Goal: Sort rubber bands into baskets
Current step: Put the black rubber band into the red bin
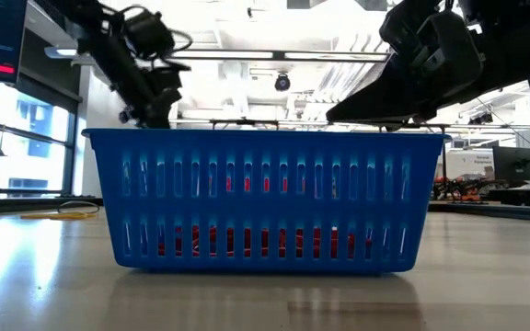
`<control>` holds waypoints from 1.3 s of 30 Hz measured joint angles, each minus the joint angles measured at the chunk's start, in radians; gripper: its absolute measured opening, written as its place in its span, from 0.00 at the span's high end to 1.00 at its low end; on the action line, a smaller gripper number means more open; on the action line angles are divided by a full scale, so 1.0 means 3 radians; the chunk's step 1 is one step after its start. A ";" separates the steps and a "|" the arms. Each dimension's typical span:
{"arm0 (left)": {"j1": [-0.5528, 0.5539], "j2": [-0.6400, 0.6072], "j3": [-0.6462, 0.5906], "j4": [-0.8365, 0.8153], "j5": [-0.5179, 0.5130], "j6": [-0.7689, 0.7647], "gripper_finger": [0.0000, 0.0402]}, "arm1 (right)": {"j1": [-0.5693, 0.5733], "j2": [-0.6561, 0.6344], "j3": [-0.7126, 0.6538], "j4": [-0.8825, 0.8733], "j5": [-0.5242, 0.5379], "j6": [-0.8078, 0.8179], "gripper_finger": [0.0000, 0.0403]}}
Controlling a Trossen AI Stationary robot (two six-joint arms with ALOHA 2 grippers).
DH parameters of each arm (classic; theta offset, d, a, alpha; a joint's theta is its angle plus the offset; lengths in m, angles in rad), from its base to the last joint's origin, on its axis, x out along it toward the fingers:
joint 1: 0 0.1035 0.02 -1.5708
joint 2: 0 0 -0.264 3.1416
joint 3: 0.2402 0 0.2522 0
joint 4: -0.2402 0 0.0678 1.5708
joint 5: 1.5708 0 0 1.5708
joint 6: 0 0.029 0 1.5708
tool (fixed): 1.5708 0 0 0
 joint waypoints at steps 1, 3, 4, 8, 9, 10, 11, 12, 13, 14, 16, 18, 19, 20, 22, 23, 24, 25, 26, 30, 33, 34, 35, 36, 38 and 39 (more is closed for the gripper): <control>0.0112 0.0003 -0.0001 -0.0029 0.0040 0.0040 1.00 | 0.0000 0.0000 0.0000 -0.0001 0.0004 0.0010 1.00; 0.0300 0.0020 0.0000 -0.0061 0.0063 0.0130 1.00 | 0.0000 0.0000 0.0000 -0.0009 0.0005 0.0040 1.00; 0.0383 0.0037 0.0000 -0.0098 0.0067 0.0153 0.99 | 0.0000 0.0000 0.0000 -0.0025 0.0005 0.0053 1.00; 0.0604 0.0163 0.0000 -0.0154 0.0108 0.0184 0.94 | 0.0000 0.0000 0.0000 -0.0066 0.0005 0.0072 1.00; 0.0634 0.0207 0.0000 -0.0154 0.0121 0.0187 0.92 | 0.0000 0.0000 0.0000 -0.0066 0.0005 0.0077 1.00; 0.0653 0.0256 0.0000 -0.0149 0.0127 0.0198 0.89 | 0.0000 0.0000 0.0000 -0.0066 0.0005 0.0086 1.00; 0.0663 0.0311 0.0000 -0.0129 0.0116 0.0217 0.87 | 0.0000 0.0000 0.0000 -0.0066 0.0005 0.0103 1.00; 0.0675 0.0365 0.0000 -0.0117 0.0084 0.0222 0.84 | 0.0000 0.0000 0.0000 -0.0066 0.0004 0.0125 1.00; 0.0689 0.0426 0.0000 -0.0121 0.0004 0.0238 0.82 | 0.0000 0.0000 0.0000 -0.0068 0.0005 0.0128 1.00; 0.0709 0.0488 0.0000 -0.0123 -0.0080 0.0260 0.79 | 0.0000 0.0000 0.0000 -0.0069 0.0004 0.0129 1.00; 0.0754 0.0608 0.0000 -0.0121 -0.0240 0.0300 0.74 | 0.0000 0.0000 0.0000 -0.0075 0.0003 0.0140 1.00; 0.0807 0.0716 0.0000 -0.0111 -0.0271 0.0326 0.70 | 0.0000 0.0000 0.0000 -0.0076 -0.0010 0.0137 1.00; 0.0823 0.0760 0.0000 -0.0095 -0.0283 0.0331 0.68 | 0.0000 0.0000 0.0000 -0.0076 -0.0019 0.0136 1.00; 0.0833 0.0799 0.0000 -0.0055 -0.0308 0.0333 0.66 | 0.0000 0.0000 0.0000 -0.0077 -0.0019 0.0135 1.00; 0.0852 0.0856 0.0000 0.0038 -0.0332 0.0343 0.62 | 0.0000 0.0000 0.0000 -0.0084 -0.0022 0.0129 1.00; 0.0857 0.0886 0.0000 0.0097 -0.0329 0.0364 0.61 | 0.0000 0.0000 0.0000 -0.0090 -0.0022 0.0129 1.00; 0.0862 0.0908 0.0000 0.0159 -0.0316 0.0387 0.59 | 0.0000 0.0000 0.0000 -0.0097 -0.0022 0.0128 1.00; 0.0871 0.0926 0.0000 0.0215 -0.0304 0.0407 0.57 | 0.0000 0.0000 0.0000 -0.0103 -0.0023 0.0128 1.00; 0.0878 0.0939 0.0000 0.0263 -0.0272 0.0417 0.56 | 0.0000 0.0000 0.0000 -0.0104 -0.0023 0.0132 1.00; 0.0952 0.1032 0.0003 0.0449 -0.0113 0.0413 0.51 | 0.0000 0.0000 0.0000 -0.0110 -0.0024 0.0137 1.00; 0.1024 0.1145 0.0004 0.0532 -0.0113 0.0386 0.50 | 0.0000 0.0000 0.0000 -0.0113 -0.0024 0.0137 1.00; 0.1044 0.1181 0.0004 0.0531 -0.0113 0.0382 0.50 | 0.0000 0.0000 0.0000 -0.0113 -0.0024 0.0139 1.00; 0.1067 0.1216 0.0004 0.0533 -0.0114 0.0370 0.50 | 0.0000 0.0000 0.0000 -0.0113 -0.0025 0.0148 1.00; 0.1085 0.1250 0.0004 0.0538 -0.0128 0.0345 0.50 | 0.0000 0.0000 0.0000 -0.0114 -0.0026 0.0151 1.00; 0.1123 0.1306 0.0004 0.0555 -0.0184 0.0330 0.50 | 0.0000 0.0000 0.0000 -0.0115 -0.0025 0.0151 1.00; 0.1139 0.1332 0.0004 0.0576 -0.0214 0.0326 0.50 | 0.0000 0.0000 0.0000 -0.0114 -0.0026 0.0151 1.00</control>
